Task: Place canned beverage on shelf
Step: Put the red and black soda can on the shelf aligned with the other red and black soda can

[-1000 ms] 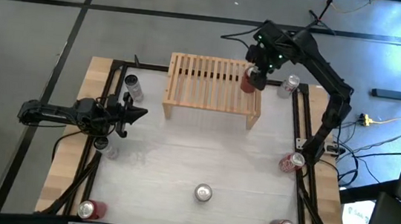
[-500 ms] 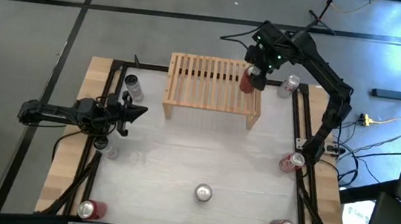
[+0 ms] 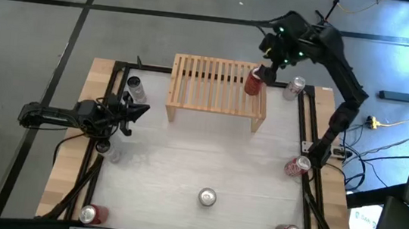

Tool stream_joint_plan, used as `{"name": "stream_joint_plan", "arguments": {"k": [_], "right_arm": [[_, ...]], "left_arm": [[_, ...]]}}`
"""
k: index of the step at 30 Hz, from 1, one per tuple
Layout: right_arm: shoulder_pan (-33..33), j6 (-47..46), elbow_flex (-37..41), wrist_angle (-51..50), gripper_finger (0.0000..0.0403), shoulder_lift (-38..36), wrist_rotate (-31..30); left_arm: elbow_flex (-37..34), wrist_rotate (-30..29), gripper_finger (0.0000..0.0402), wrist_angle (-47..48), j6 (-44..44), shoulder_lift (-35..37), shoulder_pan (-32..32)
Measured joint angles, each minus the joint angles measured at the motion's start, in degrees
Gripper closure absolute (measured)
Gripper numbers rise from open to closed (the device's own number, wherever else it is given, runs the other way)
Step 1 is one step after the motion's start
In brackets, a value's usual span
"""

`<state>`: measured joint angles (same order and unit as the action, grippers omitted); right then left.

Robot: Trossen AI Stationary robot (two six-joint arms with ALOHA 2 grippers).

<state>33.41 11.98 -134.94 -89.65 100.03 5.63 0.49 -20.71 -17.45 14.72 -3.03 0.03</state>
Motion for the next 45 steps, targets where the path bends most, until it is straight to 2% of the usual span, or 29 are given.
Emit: {"name": "stream_joint_plan", "arguments": {"k": [4,12,17,22,28,32,37,41,45], "right_arm": [[-5.44,-3.64,0.34,0.34,0.0055,-4.38,-2.22],[-18.68,-19.74,0.48,-0.36,0.0054,-7.77,-6.32],[-27.80,-27.14,0.53,-0.35,0.0054,-7.78,-11.57],[-35.44,-33.03,2.64,-0.31,0.0054,-7.59,-19.51],[-41.31,-39.10,9.12,-0.39,0.0054,-7.53,-24.34],[-44.24,-42.27,14.38,0.55,0.0054,-7.55,-26.65],[-47.98,-43.00,21.63,7.07,0.0054,-7.53,-29.64],[-50.96,-43.06,27.20,13.56,0.0054,-7.53,-29.61],[-54.70,-43.04,32.46,20.88,0.0054,-7.53,-29.07]], "left_arm": [[0.00,0.26,0.0401,0.86,0.09,-0.02,0.00],[0.00,0.22,0.0392,1.40,-0.24,-0.02,0.00],[0.00,0.64,0.0341,1.99,-0.24,-0.02,0.00],[2.92,6.20,0.0277,2.27,-3.00,-0.37,0.00],[13.81,13.26,0.0230,8.41,-11.18,-7.15,-0.02],[22.68,16.35,0.0224,14.22,-13.95,-15.79,-0.04],[35.14,20.27,0.0223,22.70,-15.32,-26.53,-0.93],[45.38,19.66,0.0223,31.50,-13.39,-34.74,-3.71],[55.06,14.69,0.0223,42.87,-11.23,-43.17,-8.55]]}}
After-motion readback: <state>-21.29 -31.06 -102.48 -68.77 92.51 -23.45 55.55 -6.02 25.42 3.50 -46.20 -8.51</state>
